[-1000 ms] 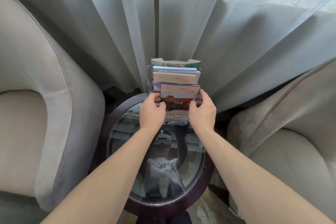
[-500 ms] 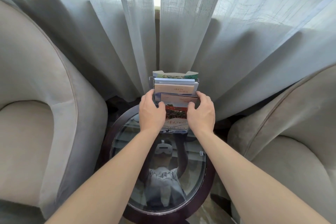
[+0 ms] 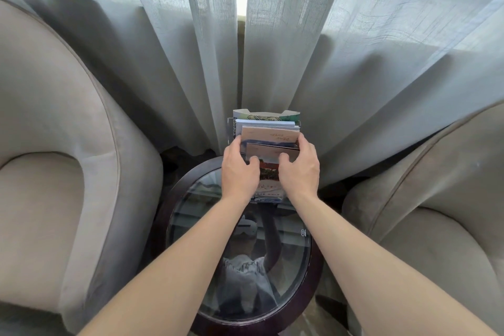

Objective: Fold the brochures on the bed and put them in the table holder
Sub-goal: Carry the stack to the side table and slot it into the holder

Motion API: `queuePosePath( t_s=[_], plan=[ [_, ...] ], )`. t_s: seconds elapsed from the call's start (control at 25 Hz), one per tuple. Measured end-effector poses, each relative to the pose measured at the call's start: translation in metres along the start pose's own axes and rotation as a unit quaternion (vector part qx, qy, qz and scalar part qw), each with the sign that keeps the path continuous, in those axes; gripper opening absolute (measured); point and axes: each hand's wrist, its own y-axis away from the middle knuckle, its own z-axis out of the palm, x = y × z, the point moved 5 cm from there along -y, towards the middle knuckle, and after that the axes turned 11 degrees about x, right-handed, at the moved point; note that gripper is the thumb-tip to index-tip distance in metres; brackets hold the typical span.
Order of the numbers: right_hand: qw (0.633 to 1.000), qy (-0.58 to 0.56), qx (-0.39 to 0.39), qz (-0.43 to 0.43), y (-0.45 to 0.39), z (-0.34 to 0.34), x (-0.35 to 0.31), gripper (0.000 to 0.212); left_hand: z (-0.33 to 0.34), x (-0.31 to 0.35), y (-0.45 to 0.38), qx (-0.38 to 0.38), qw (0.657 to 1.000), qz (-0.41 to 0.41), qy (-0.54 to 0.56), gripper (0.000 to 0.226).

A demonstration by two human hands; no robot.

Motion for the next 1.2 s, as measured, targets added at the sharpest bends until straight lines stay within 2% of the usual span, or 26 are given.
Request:
queuePosePath(
  t_s=[0.32, 0.56, 0.72, 0.88, 1.04, 1.2],
  plan=[
    [0.999, -0.036, 0.029, -0.003, -0.006, -0.007, -0.003, 0.047, 0.007, 0.002, 0.001, -0.004, 1.000, -0.009, 0.014, 0.057],
    [0.999, -0.030, -0.004, 0.034, -0.002, 0.000, 0.007, 0.056, 0.014, -0.002, 0.009, -0.017, 1.000, -0.011, -0.012, 0.074],
    [0.999, -0.028, -0.005, 0.025, -0.004, -0.001, 0.007, 0.054, 0.014, 0.000, 0.008, -0.012, 1.000, -0.006, 0.004, 0.067],
    [1.000, -0.015, 0.001, -0.026, -0.006, -0.007, 0.008, 0.055, 0.011, 0.001, 0.008, -0.005, 1.000, 0.005, 0.016, 0.064],
    [0.998, -0.047, -0.029, 0.044, -0.008, -0.001, 0.013, 0.055, 0.015, 0.000, 0.011, -0.021, 1.000, -0.006, -0.002, 0.077],
    [0.996, -0.059, -0.033, 0.054, -0.011, -0.001, 0.012, 0.051, 0.014, -0.001, 0.008, -0.013, 1.000, -0.019, 0.020, 0.072]
  ],
)
